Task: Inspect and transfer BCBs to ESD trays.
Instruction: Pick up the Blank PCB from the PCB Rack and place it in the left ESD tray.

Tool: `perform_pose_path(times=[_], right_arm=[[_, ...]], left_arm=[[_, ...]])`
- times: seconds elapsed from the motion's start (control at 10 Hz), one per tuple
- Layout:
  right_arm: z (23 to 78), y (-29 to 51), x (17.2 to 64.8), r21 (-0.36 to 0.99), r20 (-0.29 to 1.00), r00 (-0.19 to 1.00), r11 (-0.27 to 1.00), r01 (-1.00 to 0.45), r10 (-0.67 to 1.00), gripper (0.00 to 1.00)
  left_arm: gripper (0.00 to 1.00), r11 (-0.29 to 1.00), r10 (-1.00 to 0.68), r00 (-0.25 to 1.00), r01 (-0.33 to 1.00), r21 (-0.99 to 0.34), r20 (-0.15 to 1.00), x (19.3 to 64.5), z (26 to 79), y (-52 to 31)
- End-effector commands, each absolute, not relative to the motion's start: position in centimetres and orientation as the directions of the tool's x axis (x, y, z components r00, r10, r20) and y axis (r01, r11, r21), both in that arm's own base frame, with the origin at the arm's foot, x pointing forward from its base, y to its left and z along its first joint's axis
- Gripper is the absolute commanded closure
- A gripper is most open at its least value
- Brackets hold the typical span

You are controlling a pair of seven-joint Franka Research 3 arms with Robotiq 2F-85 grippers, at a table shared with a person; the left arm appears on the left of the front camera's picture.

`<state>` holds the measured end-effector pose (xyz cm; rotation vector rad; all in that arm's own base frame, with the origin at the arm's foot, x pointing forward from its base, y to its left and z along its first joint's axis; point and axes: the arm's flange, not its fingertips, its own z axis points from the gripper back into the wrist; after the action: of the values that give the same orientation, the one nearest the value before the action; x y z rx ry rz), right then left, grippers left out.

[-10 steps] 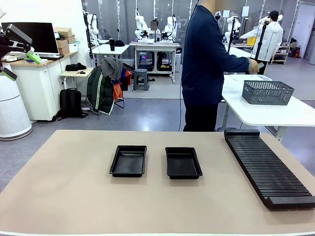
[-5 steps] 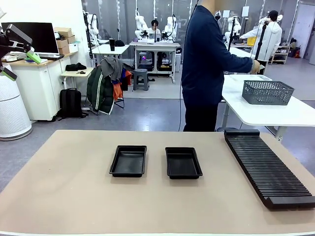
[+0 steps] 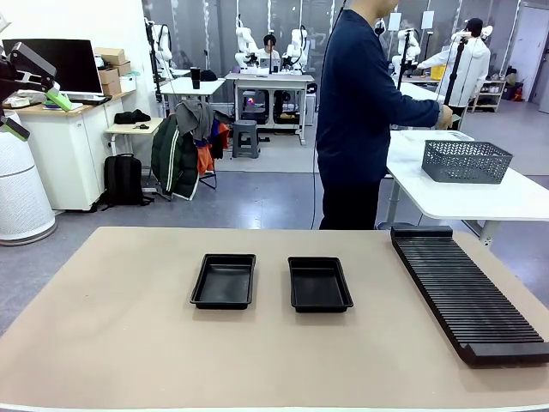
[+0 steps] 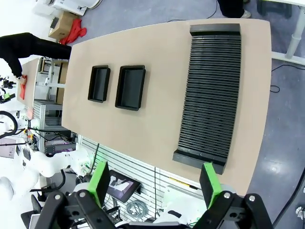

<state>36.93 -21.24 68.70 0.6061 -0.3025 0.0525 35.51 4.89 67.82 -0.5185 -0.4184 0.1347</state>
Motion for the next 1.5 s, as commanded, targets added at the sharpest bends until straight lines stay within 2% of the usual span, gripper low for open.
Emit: perform_pose_path(times=[0.0,0.2,0.7,1.4], right_arm=[[68.6,-21.1,36.6,0.554,0.301,0.953,0.821,-0.139,-0.041,0.0],[68.6,-21.1,36.6,0.554,0.301,0.953,0.821,-0.139,-0.041,0.0],[68.6,-21.1,36.6,0.554,0.301,0.953,0.821,-0.139,-0.041,0.0],[68.6,-21.1,36.6,0.554,0.301,0.953,0.821,-0.139,-0.041,0.0]], left_arm=[[0.0,0.882,0.205,0.922,-0.028,-0.471,0.329,35.7,68.8,4.5],[0.0,0.877,0.215,0.936,-0.059,-0.478,0.279,36.6,69.1,4.8],[0.0,0.903,0.171,0.942,-0.033,-0.428,0.288,37.3,70.3,4.7],[0.0,0.868,0.14,0.973,-0.032,-0.495,0.183,38.4,69.4,6.1]])
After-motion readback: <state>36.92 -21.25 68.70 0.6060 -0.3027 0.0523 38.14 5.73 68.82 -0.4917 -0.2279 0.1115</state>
